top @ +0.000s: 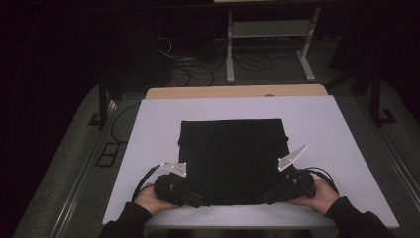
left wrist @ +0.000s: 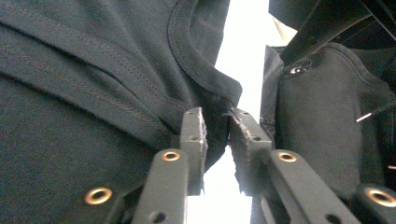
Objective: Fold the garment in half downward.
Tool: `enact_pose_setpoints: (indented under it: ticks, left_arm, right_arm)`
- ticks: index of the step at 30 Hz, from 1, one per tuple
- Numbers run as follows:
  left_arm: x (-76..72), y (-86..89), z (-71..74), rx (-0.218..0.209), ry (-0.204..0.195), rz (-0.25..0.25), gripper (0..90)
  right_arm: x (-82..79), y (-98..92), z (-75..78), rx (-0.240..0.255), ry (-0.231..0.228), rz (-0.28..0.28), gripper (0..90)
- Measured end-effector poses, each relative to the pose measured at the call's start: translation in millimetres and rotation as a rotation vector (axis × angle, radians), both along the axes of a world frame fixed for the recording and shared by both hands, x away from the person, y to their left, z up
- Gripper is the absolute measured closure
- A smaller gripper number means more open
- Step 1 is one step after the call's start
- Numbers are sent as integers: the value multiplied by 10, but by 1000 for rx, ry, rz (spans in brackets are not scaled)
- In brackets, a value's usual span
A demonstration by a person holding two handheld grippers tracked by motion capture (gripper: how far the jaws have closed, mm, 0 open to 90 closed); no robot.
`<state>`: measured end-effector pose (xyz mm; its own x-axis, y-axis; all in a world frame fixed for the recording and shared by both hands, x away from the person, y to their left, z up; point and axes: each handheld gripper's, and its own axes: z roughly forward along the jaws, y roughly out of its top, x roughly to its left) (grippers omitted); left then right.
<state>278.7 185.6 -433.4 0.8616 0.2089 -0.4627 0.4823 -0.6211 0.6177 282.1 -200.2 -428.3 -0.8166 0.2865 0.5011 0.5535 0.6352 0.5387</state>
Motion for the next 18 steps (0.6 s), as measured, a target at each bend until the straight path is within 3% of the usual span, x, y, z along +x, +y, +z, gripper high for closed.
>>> enact_pose_setpoints:
  ticks: [1, 6, 10, 13, 14, 18]
  left_arm:
    - [0, 1, 3, -2, 1, 3, 659]
    - [19, 28, 21, -26, 11, 45, 549]
    - [36, 57, 55, -39, -12, 58, 493]
    - [32, 65, 88, -45, -41, 75, 387]
    - [32, 81, 116, -56, -70, 92, 353]
    - [38, 124, 155, -90, -102, 145, 242]
  right_arm:
    - [-2, -5, 10, 2, -1, -9, 721]
    - [-6, -25, 35, -1, -18, -30, 618]
    - [-8, -56, 79, 10, -52, -57, 524]
    - [-12, -89, 158, 34, -105, -95, 394]
    - [-12, -98, 183, 39, -118, -110, 369]
    - [-9, -128, 267, 60, -163, -147, 240]
